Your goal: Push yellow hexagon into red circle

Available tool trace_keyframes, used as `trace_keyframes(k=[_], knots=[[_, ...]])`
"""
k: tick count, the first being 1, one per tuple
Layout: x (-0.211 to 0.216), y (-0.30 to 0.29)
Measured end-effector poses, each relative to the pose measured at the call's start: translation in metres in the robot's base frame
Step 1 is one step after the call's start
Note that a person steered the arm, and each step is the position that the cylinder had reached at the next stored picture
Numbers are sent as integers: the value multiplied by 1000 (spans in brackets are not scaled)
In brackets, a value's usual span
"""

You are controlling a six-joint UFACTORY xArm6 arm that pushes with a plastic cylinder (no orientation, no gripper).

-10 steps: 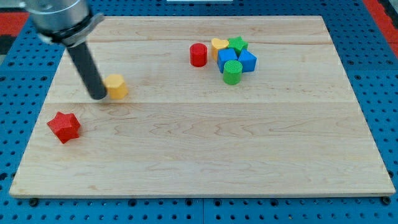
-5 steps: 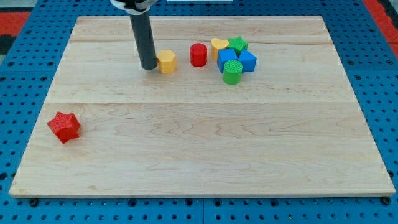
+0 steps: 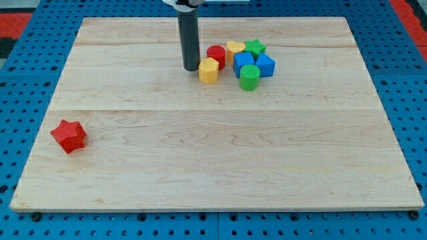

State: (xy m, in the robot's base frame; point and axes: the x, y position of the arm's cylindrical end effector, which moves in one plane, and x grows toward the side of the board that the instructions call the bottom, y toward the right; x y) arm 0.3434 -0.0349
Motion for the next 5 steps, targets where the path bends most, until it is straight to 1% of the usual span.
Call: trace_keyframes(k=[1, 2, 4, 5], knots=[[25, -18], [38, -9], [20, 17], [43, 9]])
